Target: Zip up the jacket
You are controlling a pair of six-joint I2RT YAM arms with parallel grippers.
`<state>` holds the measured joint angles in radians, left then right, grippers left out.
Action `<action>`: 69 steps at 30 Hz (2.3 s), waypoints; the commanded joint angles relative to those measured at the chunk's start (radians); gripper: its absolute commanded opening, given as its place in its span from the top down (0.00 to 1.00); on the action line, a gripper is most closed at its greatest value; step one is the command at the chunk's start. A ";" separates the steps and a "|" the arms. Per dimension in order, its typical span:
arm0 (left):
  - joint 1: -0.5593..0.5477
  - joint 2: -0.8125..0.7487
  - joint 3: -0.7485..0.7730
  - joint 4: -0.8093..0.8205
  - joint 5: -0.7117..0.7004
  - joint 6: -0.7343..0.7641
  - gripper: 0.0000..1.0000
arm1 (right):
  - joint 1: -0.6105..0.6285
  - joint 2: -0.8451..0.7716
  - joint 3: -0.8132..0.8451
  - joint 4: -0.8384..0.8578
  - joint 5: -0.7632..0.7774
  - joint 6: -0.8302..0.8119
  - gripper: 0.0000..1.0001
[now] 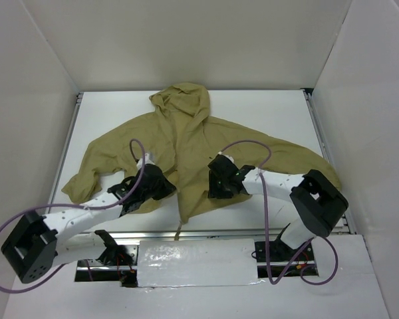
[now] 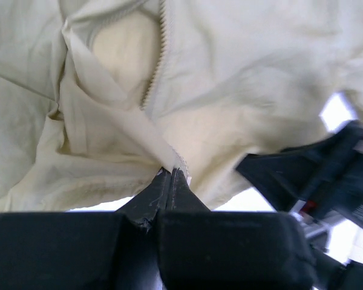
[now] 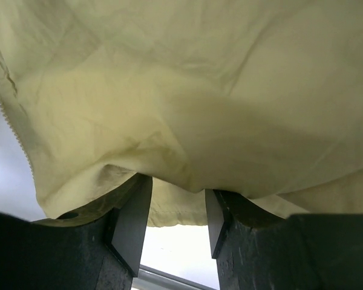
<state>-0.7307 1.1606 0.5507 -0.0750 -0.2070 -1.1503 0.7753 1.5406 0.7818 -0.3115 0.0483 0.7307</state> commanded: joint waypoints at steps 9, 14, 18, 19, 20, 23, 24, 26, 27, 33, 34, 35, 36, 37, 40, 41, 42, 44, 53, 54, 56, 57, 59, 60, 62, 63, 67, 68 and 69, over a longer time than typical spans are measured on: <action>0.019 -0.345 -0.148 -0.101 -0.006 0.014 1.00 | 0.117 -0.188 0.037 -0.106 0.007 -0.063 0.42; 0.019 -0.527 -0.247 -0.114 -0.003 -0.015 1.00 | 0.315 -0.101 0.203 -0.265 0.119 -0.108 0.42; 0.020 -0.587 -0.261 -0.160 -0.015 -0.014 1.00 | 0.375 -0.013 0.229 -0.249 0.140 -0.212 0.46; 0.020 -0.585 -0.255 -0.181 -0.017 -0.011 1.00 | 0.398 -0.004 0.235 -0.241 0.143 -0.233 0.46; 0.020 -0.578 -0.242 -0.189 -0.015 -0.005 1.00 | 0.409 0.007 0.238 -0.230 0.145 -0.255 0.46; 0.020 -0.564 -0.226 -0.204 -0.009 0.011 1.00 | 0.415 0.015 0.254 -0.212 0.107 -0.341 0.46; 0.020 -0.556 -0.224 -0.203 -0.005 0.014 1.00 | 0.414 0.019 0.257 -0.196 0.099 -0.382 0.46; 0.020 -0.555 -0.222 -0.194 0.006 0.023 1.00 | 0.415 0.029 0.275 -0.192 0.082 -0.419 0.45; 0.020 -0.555 -0.222 -0.192 0.009 0.024 1.00 | 0.415 0.036 0.283 -0.192 0.084 -0.448 0.45; 0.020 -0.573 -0.222 -0.197 0.021 0.031 1.00 | 0.424 0.127 0.353 -0.221 0.033 -0.547 0.43; 0.022 -0.584 -0.219 -0.203 0.021 0.029 1.00 | 0.426 0.151 0.362 -0.222 0.044 -0.553 0.43; 0.022 -0.590 -0.216 -0.215 0.020 0.029 1.00 | 0.426 0.159 0.369 -0.219 0.045 -0.563 0.43; 0.020 -0.596 -0.213 -0.221 0.018 0.031 1.00 | 0.427 0.165 0.372 -0.215 0.042 -0.571 0.43; 0.020 -0.604 -0.212 -0.229 0.015 0.027 1.00 | 0.427 0.171 0.375 -0.209 0.042 -0.574 0.43; 0.020 -0.637 -0.207 -0.256 0.005 0.018 1.00 | 0.427 0.199 0.393 -0.207 0.018 -0.596 0.43; 0.020 -0.641 -0.207 -0.264 0.001 0.017 1.00 | 0.427 0.210 0.401 -0.212 0.015 -0.597 0.43; 0.020 -0.645 -0.207 -0.273 -0.003 0.015 1.00 | 0.427 0.217 0.407 -0.212 0.012 -0.600 0.43; 0.022 -0.651 -0.207 -0.278 -0.003 0.017 1.00 | 0.429 0.231 0.409 -0.204 -0.001 -0.603 0.43; 0.022 -0.653 -0.210 -0.286 -0.005 0.018 1.00 | 0.440 0.289 0.421 -0.204 0.010 -0.596 0.43; 0.020 -0.654 -0.209 -0.286 -0.006 0.018 1.00 | 0.441 0.294 0.419 -0.201 0.009 -0.593 0.43; 0.020 -0.654 -0.207 -0.290 -0.009 0.018 1.00 | 0.443 0.303 0.421 -0.195 0.001 -0.584 0.43; 0.022 -0.654 -0.204 -0.290 -0.009 0.018 1.00 | 0.444 0.312 0.419 -0.190 0.005 -0.577 0.44; 0.020 -0.659 -0.204 -0.293 -0.011 0.018 1.00 | 0.447 0.326 0.422 -0.189 0.030 -0.553 0.44; 0.020 -0.659 -0.205 -0.296 -0.011 0.018 1.00 | 0.447 0.340 0.424 -0.189 0.045 -0.542 0.45; 0.020 -0.662 -0.204 -0.301 -0.014 0.018 1.00 | 0.447 0.345 0.418 -0.183 0.065 -0.511 0.49; 0.020 -0.664 -0.202 -0.301 -0.015 0.021 1.00 | 0.447 0.342 0.412 -0.176 0.070 -0.504 0.59; 0.020 -0.665 -0.201 -0.304 -0.017 0.024 1.00 | 0.447 0.329 0.384 -0.149 0.073 -0.462 0.74; 0.020 -0.665 -0.201 -0.304 -0.017 0.024 1.00 | 0.447 0.326 0.381 -0.146 0.071 -0.455 0.77; 0.020 -0.665 -0.199 -0.304 -0.015 0.026 1.00 | 0.447 0.325 0.376 -0.141 0.065 -0.441 0.85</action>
<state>-0.7147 0.5060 0.3061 -0.3832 -0.2058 -1.1503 1.2148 1.8557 1.1759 -0.4877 0.1051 0.2348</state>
